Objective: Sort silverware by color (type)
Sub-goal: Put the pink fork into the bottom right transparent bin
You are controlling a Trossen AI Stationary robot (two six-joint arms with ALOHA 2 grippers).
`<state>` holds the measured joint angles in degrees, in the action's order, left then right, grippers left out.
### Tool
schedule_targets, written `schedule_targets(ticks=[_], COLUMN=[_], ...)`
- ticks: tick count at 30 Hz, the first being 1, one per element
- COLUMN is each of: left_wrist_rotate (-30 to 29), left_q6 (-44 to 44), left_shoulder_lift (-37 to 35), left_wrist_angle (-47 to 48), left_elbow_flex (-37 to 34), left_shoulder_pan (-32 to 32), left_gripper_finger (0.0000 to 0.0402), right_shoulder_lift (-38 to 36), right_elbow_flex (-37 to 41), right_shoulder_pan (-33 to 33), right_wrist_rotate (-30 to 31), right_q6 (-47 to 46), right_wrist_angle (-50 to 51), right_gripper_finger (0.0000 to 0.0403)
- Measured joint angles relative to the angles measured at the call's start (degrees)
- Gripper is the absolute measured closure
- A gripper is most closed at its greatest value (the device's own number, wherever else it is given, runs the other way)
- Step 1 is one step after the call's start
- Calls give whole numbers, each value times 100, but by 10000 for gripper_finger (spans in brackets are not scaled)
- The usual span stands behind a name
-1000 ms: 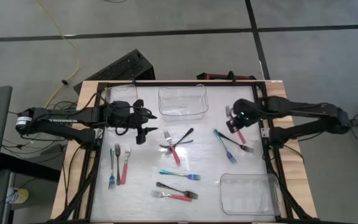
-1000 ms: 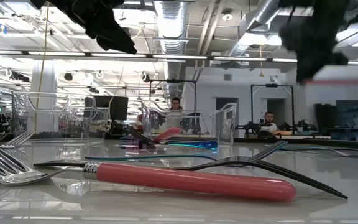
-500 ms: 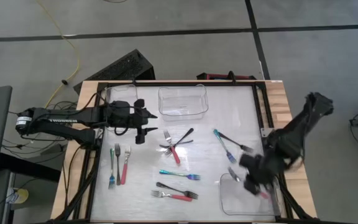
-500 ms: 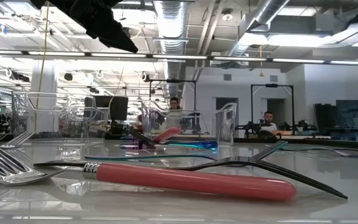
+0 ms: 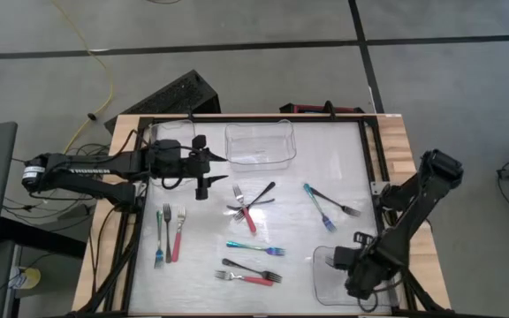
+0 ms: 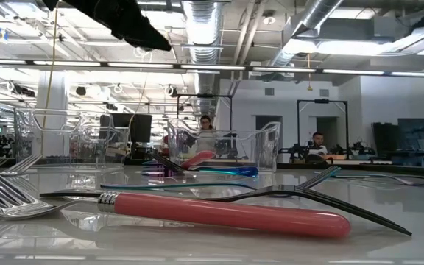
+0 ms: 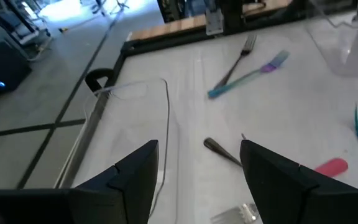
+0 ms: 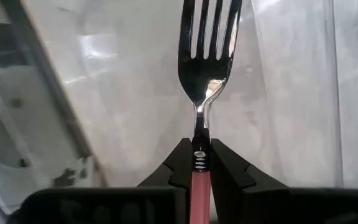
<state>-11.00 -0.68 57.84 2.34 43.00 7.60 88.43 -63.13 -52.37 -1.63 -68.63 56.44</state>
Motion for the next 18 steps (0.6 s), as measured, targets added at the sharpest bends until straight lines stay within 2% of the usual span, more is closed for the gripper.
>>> schedule_targets(ticks=[9,18], left_wrist_rotate=[10,172], left_q6=[-60,-208], left_shoulder_lift=[0,0], left_wrist_angle=[-30,-27], left_elbow_flex=[0,0], left_shoulder_pan=[0,0], left_gripper_finger=[189,189], right_shoulder_lift=[596,780], right_elbow_flex=[0,0], right_shoulder_pan=[26,8], right_wrist_rotate=[-368,-605], right_q6=[716,722], right_wrist_angle=[-227,-250], right_gripper_finger=[335,252])
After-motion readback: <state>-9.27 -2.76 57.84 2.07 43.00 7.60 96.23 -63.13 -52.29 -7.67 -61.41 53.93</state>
